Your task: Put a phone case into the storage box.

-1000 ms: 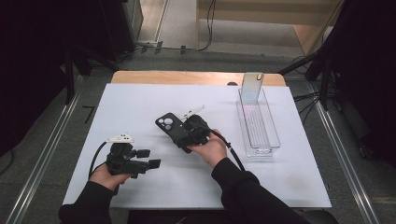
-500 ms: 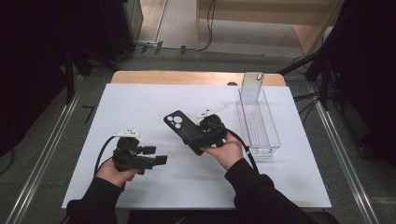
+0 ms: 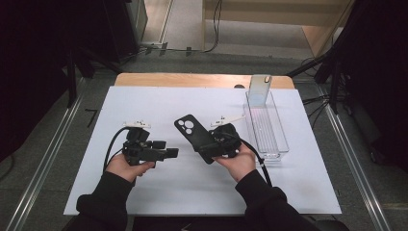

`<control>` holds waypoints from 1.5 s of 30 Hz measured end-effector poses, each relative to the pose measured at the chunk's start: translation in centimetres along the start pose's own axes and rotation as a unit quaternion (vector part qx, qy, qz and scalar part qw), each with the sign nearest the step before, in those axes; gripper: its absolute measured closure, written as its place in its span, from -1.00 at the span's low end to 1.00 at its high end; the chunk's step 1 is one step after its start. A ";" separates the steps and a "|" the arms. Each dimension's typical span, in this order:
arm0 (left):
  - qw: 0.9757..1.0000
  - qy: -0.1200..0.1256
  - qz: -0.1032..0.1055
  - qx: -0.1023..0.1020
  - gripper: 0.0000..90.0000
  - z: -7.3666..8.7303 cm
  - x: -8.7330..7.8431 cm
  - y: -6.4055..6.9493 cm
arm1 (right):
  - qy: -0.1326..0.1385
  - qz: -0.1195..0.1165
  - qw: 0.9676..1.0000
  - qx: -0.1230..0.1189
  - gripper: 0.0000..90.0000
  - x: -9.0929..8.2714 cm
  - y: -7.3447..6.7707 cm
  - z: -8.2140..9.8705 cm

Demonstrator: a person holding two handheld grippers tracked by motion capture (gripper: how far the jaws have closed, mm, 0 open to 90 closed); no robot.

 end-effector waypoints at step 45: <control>0.994 0.079 -0.039 -0.060 0.10 -6.2 3.6 0.9 | 0.098 0.005 0.992 0.081 -0.67 0.4 -2.5 0.1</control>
Point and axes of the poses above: each handheld gripper's, and its own axes: x roughly forward along the jaws, z roughly out of its underside, y roughly to its right, the point moved 9 cm from there along x, roughly forward along the jaws, and after that the axes turned 11 degrees about -x, right-handed, at the moved point
